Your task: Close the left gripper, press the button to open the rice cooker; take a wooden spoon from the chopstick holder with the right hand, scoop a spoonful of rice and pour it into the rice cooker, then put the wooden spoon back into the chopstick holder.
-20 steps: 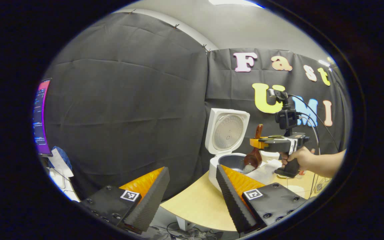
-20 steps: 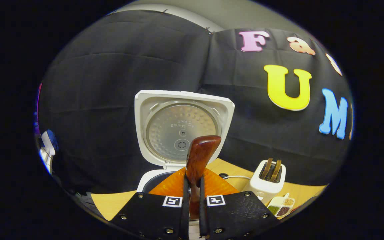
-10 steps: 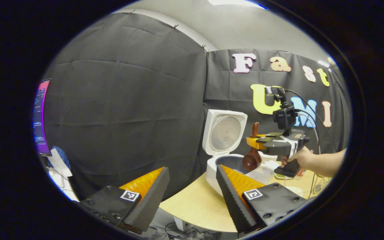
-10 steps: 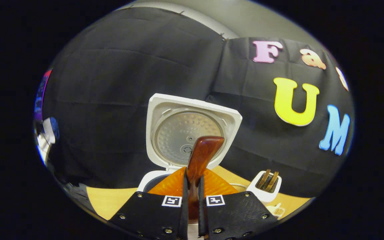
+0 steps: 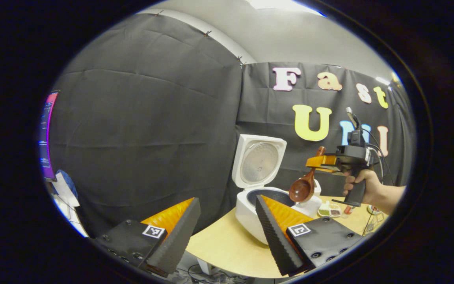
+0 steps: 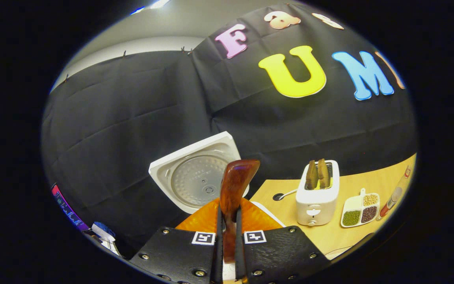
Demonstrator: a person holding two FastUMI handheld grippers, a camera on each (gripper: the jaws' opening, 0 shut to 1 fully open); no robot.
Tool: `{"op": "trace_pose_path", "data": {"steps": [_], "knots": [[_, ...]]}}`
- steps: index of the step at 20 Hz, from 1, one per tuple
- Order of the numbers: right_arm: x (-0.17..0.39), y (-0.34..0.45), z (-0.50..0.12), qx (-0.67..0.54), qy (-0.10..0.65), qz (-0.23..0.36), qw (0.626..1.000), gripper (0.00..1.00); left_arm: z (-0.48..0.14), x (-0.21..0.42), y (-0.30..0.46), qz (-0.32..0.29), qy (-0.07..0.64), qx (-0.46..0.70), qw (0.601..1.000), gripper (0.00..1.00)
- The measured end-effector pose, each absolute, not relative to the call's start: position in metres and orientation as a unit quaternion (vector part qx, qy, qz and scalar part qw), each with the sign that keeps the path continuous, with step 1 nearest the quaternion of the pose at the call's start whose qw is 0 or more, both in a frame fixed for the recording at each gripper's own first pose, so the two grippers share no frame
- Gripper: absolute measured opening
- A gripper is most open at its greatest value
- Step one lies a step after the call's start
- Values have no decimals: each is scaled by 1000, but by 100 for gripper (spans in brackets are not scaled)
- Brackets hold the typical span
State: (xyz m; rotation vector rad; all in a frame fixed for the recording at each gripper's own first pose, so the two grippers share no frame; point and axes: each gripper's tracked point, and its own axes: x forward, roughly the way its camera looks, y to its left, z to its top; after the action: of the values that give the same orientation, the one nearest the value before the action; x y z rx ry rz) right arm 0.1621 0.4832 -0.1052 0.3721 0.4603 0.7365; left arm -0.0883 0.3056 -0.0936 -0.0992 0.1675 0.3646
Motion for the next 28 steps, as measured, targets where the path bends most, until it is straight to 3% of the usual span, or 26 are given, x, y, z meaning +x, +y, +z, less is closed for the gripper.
{"op": "trace_pose_path", "data": {"steps": [14,26,28], "knots": [[172,265,-53,233,177,206,934,12,-48,-78,259,100,44,-43,993,96],[154,93,-66,200,158,79,964,12,-25,-30,184,44,24,-41,998,99],[153,71,-70,193,160,57,966,17,-22,-28,172,36,21,-37,998,99]]}}
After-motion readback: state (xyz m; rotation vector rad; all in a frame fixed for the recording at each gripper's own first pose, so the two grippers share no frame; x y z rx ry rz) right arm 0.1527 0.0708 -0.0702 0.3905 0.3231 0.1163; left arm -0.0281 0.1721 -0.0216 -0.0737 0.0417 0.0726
